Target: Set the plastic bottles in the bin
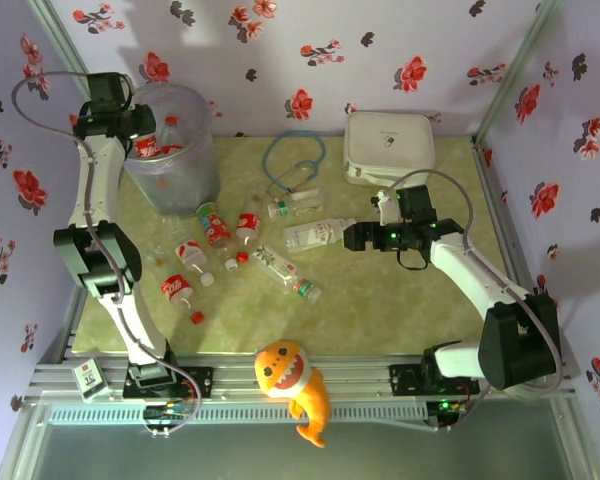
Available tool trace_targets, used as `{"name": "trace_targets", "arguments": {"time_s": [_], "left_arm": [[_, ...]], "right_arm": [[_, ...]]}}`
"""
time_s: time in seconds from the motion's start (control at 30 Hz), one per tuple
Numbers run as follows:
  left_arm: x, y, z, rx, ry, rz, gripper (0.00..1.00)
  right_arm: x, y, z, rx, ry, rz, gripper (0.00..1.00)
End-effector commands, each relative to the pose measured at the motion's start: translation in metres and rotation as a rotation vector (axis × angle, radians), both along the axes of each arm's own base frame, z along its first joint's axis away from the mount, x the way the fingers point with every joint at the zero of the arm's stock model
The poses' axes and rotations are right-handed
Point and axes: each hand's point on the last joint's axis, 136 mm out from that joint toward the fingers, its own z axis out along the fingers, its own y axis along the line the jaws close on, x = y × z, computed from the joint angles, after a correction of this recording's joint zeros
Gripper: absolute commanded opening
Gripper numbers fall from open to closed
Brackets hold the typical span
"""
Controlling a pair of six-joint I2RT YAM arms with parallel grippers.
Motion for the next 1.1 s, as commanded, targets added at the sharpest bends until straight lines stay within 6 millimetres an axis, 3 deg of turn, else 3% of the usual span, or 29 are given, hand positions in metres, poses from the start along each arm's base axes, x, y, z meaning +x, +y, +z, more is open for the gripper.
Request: {"name": "trace_targets", "arguments": {"time_s": [0.0,0.4,0.47,0.53,0.7,0.83,1.07], "left_arm": [[-0.011,0.001,-0.005,0.063,0.075,0.002,0.07],[-0.011,-0.011,-0.037,0.048,0.159,0.007,0.1],[-0.012,-0.01,-0.039,0.049,0.165,0.012,0.19],[-0.012,-0.01,-0.039,0.051,0.165,0.015,0.45],[-0.012,-0.009,-0.04,0.049,0.163,0.018,0.69],[-0.012,-0.01,-0.038,0.05,0.159,0.017,0.8],[-0.016,-0.016,-0.024,0.059,0.133,0.002,0.87]], "right_arm": [[0.004,-0.004,-0.004,-0.015,-0.015,-0.016,0.94],[0.002,-0.008,-0.004,-0.041,-0.026,-0.008,0.95],[0.002,-0.008,-0.004,-0.044,-0.03,-0.007,0.95],[0.003,-0.008,-0.004,-0.045,-0.031,-0.008,0.95],[0.004,-0.008,-0.005,-0.047,-0.026,-0.007,0.95],[0.005,-0.008,-0.005,-0.046,-0.028,-0.008,0.95],[0.006,-0.007,-0.003,-0.045,-0.034,-0.012,0.95]]}}
